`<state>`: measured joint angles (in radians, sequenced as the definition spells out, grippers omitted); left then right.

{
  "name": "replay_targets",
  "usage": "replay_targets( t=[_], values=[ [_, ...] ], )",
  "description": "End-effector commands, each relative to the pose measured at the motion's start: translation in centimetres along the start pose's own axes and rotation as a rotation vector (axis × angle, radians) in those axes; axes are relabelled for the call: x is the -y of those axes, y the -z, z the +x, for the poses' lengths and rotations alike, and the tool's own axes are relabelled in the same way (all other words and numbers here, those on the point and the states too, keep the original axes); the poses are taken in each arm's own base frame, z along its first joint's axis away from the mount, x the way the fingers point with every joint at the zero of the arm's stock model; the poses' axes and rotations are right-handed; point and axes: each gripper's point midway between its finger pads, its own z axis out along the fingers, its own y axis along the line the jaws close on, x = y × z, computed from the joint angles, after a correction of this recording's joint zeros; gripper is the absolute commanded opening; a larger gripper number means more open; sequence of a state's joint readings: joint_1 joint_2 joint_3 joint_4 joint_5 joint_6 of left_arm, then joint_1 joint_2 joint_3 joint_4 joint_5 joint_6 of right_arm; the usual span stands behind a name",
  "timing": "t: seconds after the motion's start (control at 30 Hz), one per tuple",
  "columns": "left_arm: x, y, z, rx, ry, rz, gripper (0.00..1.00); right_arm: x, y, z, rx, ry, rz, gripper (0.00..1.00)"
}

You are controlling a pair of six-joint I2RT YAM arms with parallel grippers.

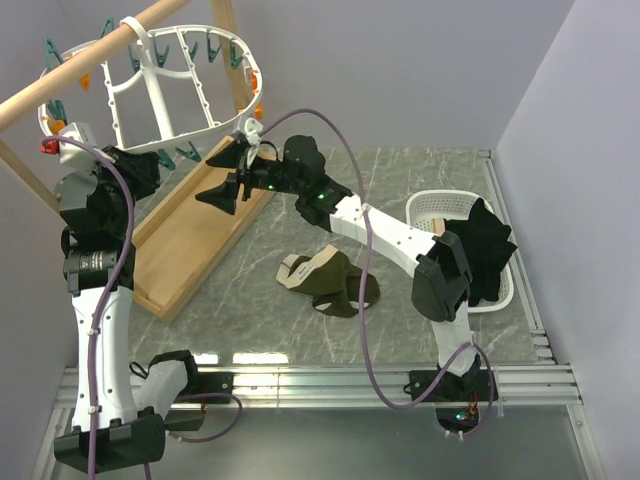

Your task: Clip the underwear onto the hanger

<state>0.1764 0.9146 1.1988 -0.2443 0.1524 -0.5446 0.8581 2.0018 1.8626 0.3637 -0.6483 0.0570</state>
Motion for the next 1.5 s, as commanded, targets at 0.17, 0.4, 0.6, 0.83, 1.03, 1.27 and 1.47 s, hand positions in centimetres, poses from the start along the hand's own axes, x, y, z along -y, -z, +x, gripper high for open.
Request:
replay_targets(
  t=[0.17,0.4,0.6,0.83,1.03,1.27,1.47],
  values=[
    [1.6,0.2,-2.1,0.052,0.009,0.051,0.14,-1.3,-2.8,-5.0,0.150,0.093,-0.007,0.92],
    [1.6,0.2,-2.0,0.042,0.016,0.048,0.11,-0.2,-3.9,-3.6,0.136,0.005,0.030,0.76],
    [1.7,0.3,-2.0,0.041,0.011,0.052,0.09,-0.5,-3.2,-1.0,0.071,-0.083,0.052,0.72],
    [1.8,0.4,-1.9,0.033,0.013,0.054,0.08,-2.2,-3.0,1.5,0.016,-0.118,-0.001,0.65],
    [1.9,0.6,-1.9,0.026,0.012,0.057,0.07,-0.6,-3.9,-1.7,0.113,-0.076,0.067,0.65],
    [1.9,0.7,-1.6,0.015,0.013,0.060,0.06,-0.3,-4.8,-3.0,0.174,-0.017,0.078,0.64],
    [2.0,0.9,-1.4,0.011,0.018,0.065,0.06,-0.7,-5.5,-3.2,0.189,0.010,0.071,0.62]
  ],
)
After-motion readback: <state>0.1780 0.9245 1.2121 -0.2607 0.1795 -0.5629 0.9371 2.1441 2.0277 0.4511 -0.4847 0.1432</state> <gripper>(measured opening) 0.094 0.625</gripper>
